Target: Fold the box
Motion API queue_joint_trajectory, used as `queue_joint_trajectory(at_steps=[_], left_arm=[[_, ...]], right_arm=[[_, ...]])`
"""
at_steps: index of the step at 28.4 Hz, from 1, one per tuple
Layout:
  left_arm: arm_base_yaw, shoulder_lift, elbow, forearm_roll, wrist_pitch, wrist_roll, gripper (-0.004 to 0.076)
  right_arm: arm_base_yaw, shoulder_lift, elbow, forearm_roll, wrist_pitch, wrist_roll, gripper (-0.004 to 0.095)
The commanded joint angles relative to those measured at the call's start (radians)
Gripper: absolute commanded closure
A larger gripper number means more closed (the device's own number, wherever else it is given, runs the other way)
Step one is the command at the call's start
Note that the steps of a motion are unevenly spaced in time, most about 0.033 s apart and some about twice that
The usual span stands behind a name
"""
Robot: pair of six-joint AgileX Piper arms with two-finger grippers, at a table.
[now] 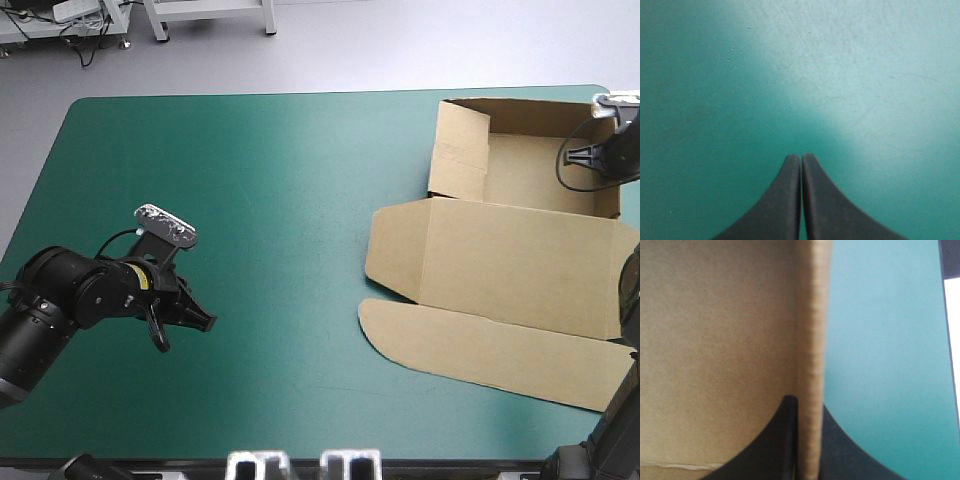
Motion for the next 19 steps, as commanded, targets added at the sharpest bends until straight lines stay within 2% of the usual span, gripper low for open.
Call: queue_joint_trajectory(at_steps=[1, 19], left_arm=[[-0.001, -0.015, -0.025, -0.007, -0.022, 0.000, 0.0729], [-0.001, -0.015, -0.025, -0.007, -0.016, 0.000, 0.0729]], right_arm=[[-0.057, -0.001, -0.064, -0.001, -0.015, -0.005, 0.0928], [-0.163, 0.079, -0.156, -0.007, -0.036, -0.034, 0.0928]])
